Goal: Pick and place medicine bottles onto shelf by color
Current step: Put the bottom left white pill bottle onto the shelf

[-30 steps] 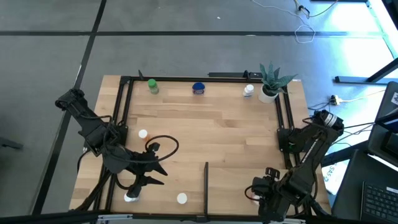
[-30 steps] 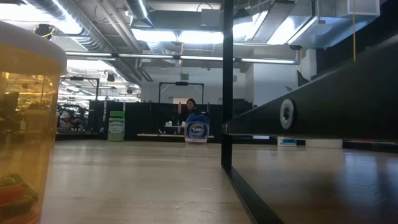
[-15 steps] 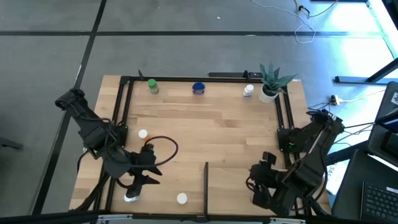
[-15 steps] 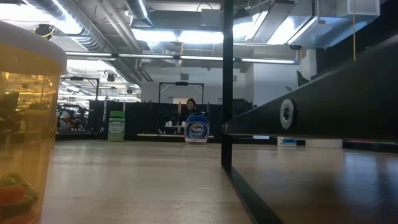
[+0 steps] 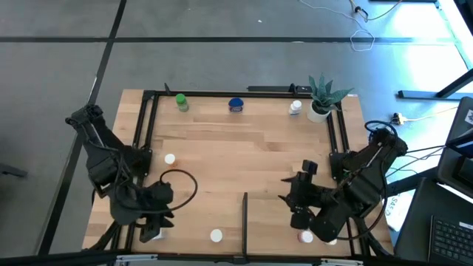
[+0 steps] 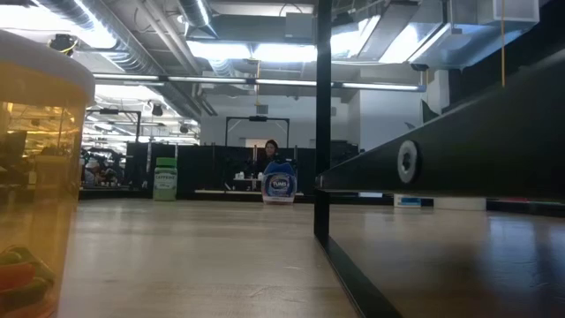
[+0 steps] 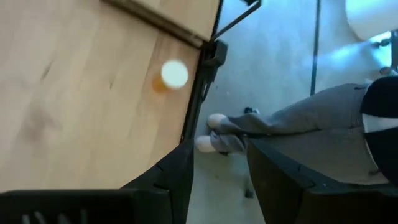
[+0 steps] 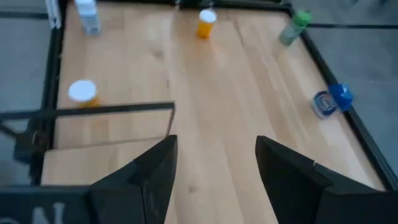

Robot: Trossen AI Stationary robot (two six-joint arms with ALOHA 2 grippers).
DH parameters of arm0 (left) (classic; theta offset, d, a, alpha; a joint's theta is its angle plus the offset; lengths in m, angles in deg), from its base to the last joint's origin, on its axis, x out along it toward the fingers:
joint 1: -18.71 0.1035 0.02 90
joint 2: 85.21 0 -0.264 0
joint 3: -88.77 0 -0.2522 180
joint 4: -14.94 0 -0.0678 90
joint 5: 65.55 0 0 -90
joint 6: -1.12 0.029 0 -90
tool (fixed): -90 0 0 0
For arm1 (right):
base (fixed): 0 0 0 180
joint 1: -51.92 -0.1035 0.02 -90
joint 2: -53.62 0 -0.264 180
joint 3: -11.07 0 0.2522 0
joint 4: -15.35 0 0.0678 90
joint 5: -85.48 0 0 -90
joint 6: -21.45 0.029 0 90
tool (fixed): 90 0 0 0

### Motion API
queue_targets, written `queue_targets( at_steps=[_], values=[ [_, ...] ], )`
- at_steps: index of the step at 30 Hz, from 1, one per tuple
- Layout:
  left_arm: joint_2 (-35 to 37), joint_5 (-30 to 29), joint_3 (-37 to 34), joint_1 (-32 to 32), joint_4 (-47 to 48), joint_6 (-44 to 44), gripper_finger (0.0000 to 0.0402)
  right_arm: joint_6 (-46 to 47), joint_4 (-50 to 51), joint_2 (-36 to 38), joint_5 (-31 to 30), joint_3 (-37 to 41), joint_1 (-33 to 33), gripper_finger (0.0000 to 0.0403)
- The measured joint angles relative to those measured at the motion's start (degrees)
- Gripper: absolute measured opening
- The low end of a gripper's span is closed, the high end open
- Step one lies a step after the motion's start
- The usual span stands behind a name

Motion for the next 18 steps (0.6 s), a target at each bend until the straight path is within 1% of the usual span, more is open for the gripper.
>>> queue_targets(
  at_steps=[4, 7, 14, 18],
  values=[
    [0.0, 0.2, 0.0, -2.2, 3.1, -9.9, 0.0144, -1.3, -0.1, 0.0, -0.3, -0.2, 1.1, 0.0218],
    [-0.6, 0.6, -0.2, -4.0, 5.4, -17.2, 0.0144, -1.5, -0.1, 0.0, -2.1, -0.2, 1.6, 0.0218],
    [-2.0, 0.6, -3.5, -6.6, 5.0, -27.2, 0.0144, -1.6, -0.1, 0.0, -2.2, -0.2, 2.9, 0.0218],
    [-2.9, 0.6, -4.3, -6.6, 4.5, -27.8, 0.0144, -1.9, -1.5, 0.0, -1.0, -0.2, 4.1, 0.0218]
  ],
)
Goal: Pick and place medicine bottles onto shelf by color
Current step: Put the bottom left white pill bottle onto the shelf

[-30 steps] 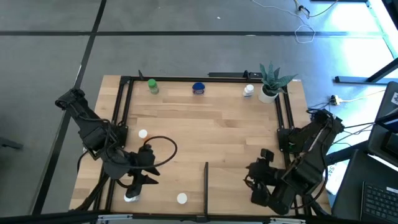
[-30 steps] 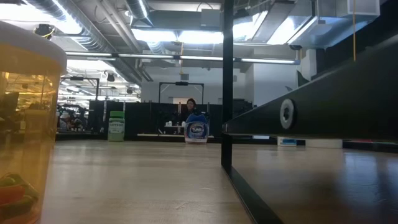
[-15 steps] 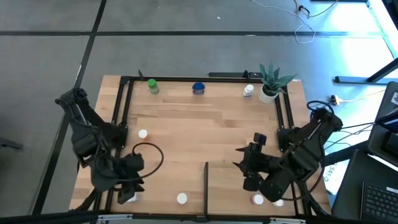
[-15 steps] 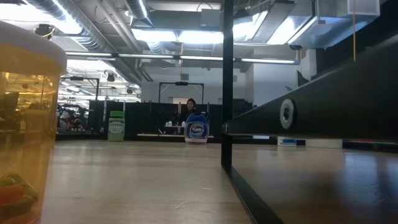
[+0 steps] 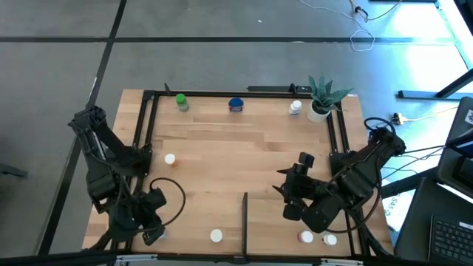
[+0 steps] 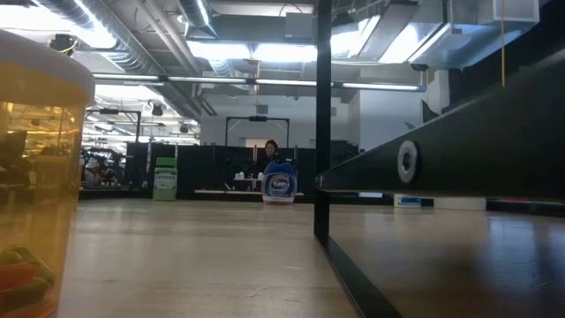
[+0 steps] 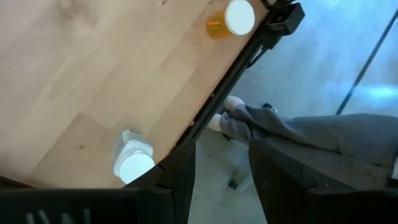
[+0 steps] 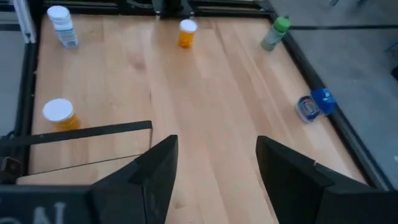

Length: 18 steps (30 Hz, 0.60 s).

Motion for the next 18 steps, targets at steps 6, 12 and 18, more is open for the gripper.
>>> queue_targets(
  at_steps=[6, 12, 18],
  values=[
    [-0.1, 0.0, -0.3, -0.2, -0.1, 0.2, 0.0144, -4.9, -2.1, 0.0, 9.4, 0.0, 2.7, 0.0218],
    [-0.1, 0.4, -0.3, -0.2, -0.1, -1.3, 0.0144, -9.4, -2.7, 0.0, 14.4, 0.0, 5.2, 0.0218],
    [-1.0, 6.0, -0.4, -0.2, 1.2, -1.6, 0.0144, -10.2, -3.4, 0.0, 16.7, 0.0, 6.9, 0.0218]
  ],
)
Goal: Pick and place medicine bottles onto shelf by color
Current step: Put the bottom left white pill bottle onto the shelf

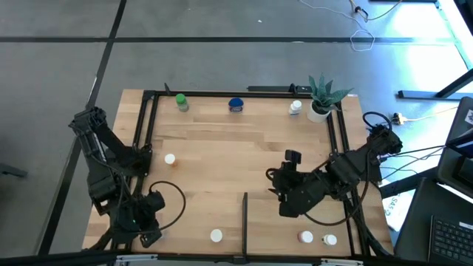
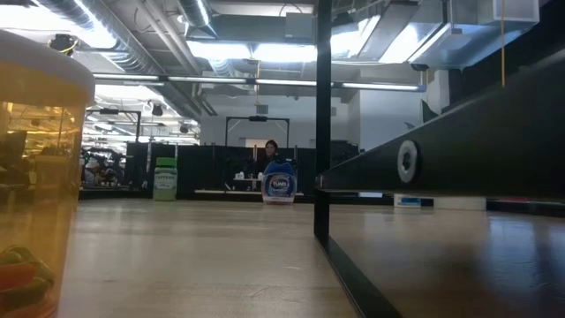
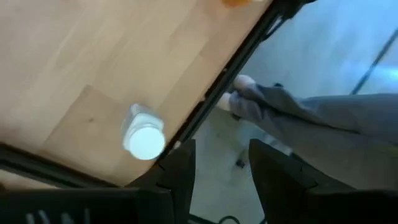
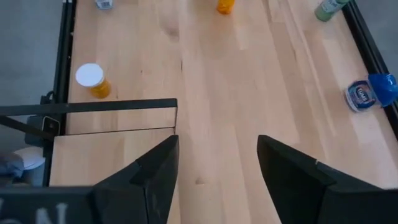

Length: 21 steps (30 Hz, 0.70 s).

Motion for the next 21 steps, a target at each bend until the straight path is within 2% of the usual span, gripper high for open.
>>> queue_targets(
  at_steps=[5, 9, 13, 21],
  values=[
    [-2.5, 3.3, 0.0, 0.0, 0.5, 0.6, 0.0144, -0.6, -0.1, 0.0, 0.5, 0.0, 0.0, 0.0218],
    [-4.0, 5.6, 0.0, 0.0, 0.5, 0.3, 0.0144, -3.0, -1.7, 0.0, 4.5, 0.0, 0.1, 0.0218],
    [-5.2, 7.6, 0.0, 0.0, 0.7, 0.3, 0.0143, -8.2, -5.0, 0.0, 11.6, 0.0, 0.9, 0.0218],
    [-6.7, 7.7, 0.0, 0.0, 2.2, 0.2, 0.0143, -17.4, -9.4, 0.0, 29.0, 0.0, 3.2, 0.0218]
  ],
)
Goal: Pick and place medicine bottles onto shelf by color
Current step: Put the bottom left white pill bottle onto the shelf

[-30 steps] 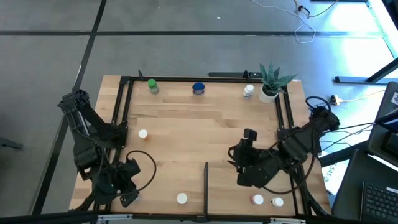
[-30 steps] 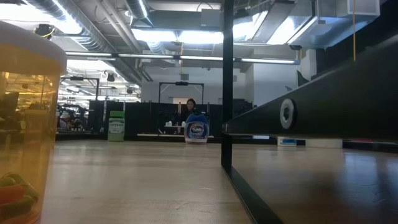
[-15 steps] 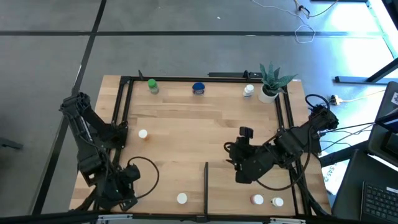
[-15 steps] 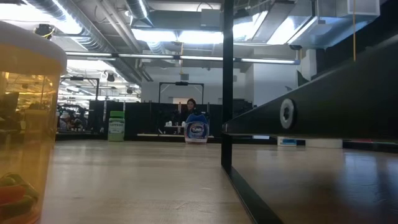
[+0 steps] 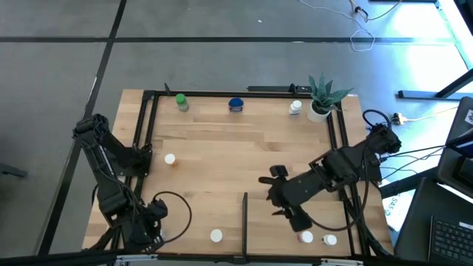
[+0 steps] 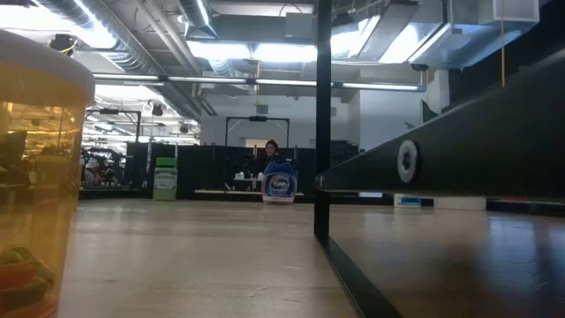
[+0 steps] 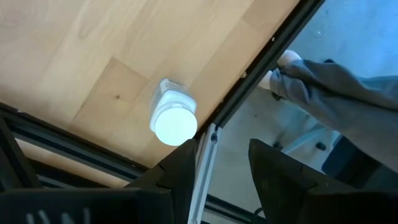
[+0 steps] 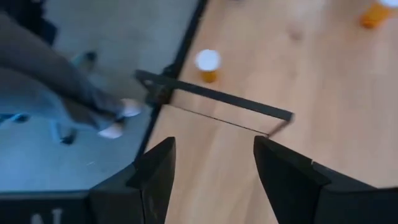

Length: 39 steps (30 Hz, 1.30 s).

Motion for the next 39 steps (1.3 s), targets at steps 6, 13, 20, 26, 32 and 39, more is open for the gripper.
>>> queue_targets(
  at_steps=[6, 13, 20, 26, 32, 39],
  values=[
    [0.0, -0.2, 0.0, 0.0, 0.0, 0.0, 0.0143, -3.6, -0.5, 0.0, 2.9, 0.0, 0.7, 0.0218],
    [0.0, -0.2, 0.0, 0.0, 1.2, 0.1, 0.014, -9.3, -0.4, 0.0, 2.9, 0.0, 0.7, 0.0218],
    [0.0, -0.2, 0.0, -0.2, 1.9, 0.1, 0.014, -9.2, -0.4, 0.0, 2.9, 0.0, 0.7, 0.0218],
    [0.0, -0.2, 0.0, -0.4, 1.9, 0.1, 0.014, -9.3, -0.4, 0.0, 2.9, 0.0, 0.7, 0.0218],
    [0.0, -0.2, 0.0, -0.4, 1.9, 0.2, 0.014, -9.4, -0.4, 0.0, 2.9, 0.0, 0.7, 0.0218],
    [0.0, -0.6, 0.0, -0.4, 2.0, 3.6, 0.014, -9.4, -0.4, 0.0, 2.9, 0.0, 0.7, 0.0218]
  ],
)
